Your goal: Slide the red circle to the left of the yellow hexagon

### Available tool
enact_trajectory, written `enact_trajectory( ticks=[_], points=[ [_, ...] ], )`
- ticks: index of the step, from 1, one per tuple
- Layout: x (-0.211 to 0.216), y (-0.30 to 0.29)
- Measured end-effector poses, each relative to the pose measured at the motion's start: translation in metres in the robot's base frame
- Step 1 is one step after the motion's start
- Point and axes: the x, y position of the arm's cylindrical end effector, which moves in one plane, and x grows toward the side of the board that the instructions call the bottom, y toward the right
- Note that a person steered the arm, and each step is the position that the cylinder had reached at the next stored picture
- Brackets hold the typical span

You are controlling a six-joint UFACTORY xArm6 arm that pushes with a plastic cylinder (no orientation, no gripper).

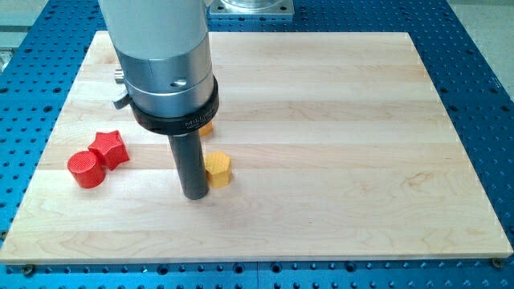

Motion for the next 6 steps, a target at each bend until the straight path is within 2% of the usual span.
enact_trajectory(
  ticks=[1, 2, 3, 4, 5, 6],
  points=[
    [0.000, 0.006],
    [-0.005, 0.047],
    [-0.003, 0.034],
    [0.042, -0.091],
    [0.052, -0.175],
    [0.024, -0.183]
  ],
)
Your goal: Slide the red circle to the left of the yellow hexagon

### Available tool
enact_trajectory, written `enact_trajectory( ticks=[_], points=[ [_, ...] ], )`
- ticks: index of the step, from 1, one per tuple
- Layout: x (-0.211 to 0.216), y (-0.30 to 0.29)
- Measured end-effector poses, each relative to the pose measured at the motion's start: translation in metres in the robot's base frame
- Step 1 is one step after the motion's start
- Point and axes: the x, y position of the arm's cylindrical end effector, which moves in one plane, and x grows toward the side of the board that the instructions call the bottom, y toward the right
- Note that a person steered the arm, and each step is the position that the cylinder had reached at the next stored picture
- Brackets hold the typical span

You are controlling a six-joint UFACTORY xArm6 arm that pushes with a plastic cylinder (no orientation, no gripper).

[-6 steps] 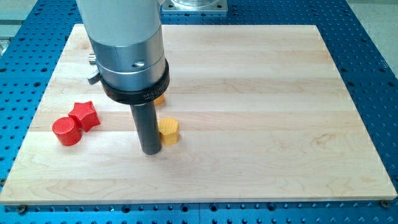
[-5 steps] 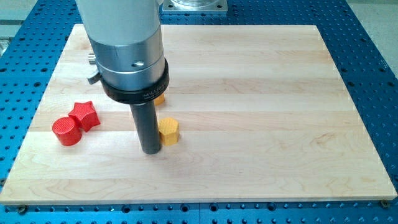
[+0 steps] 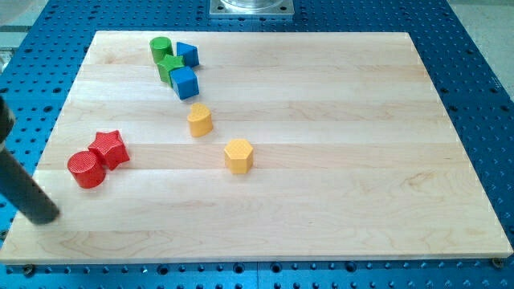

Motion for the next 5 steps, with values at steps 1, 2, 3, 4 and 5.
enact_trajectory(
  ticks=[1, 2, 3, 4, 5],
  points=[
    [-0.038, 0.004],
    [-0.041, 0.020],
    [-0.039, 0.097],
    [-0.040, 0.140],
    [-0.047, 0.119]
  ],
)
